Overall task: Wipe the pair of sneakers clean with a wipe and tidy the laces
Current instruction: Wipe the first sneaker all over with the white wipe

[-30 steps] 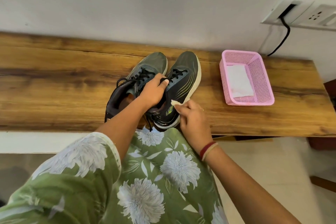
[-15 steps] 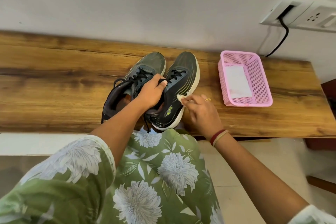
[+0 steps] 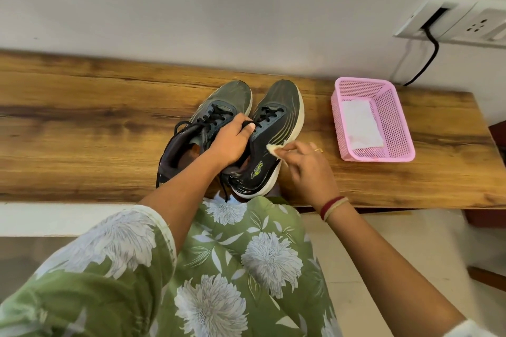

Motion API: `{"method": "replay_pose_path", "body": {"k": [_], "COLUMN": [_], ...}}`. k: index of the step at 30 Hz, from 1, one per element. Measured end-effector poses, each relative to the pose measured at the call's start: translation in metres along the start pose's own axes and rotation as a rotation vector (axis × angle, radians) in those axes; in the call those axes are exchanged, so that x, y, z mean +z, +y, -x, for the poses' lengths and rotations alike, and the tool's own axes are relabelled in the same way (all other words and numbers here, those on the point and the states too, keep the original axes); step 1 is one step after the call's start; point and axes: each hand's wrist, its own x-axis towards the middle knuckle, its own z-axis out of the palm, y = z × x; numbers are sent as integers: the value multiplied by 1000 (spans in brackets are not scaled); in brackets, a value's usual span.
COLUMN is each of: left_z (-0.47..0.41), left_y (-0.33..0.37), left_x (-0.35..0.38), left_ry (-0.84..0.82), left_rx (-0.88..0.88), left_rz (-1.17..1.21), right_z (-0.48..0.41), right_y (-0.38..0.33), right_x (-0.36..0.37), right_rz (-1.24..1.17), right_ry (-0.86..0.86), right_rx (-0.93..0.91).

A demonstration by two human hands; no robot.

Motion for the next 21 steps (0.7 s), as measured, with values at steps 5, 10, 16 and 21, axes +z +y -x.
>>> {"method": "replay_pose_path", "body": {"k": [5,10,16,21], "left_z": [0,2,2,2], "left_y": [-1,0,0,-1], "left_x": [0,1,2,2], "left_ry": [9,5,15,21], "left_rx": [-6,-5,4,2], "left_rz": [3,6,13,36], "right_z": [18,-3,-16,-7], "right_y": [-23,-8,-9,-32], "right_x": [2,2,2,10], "right_rz": [-4,-22,-10,-117], "right_ry": [-118,-9,-56,-93], "right_rx": [-167,94,99,78]}}
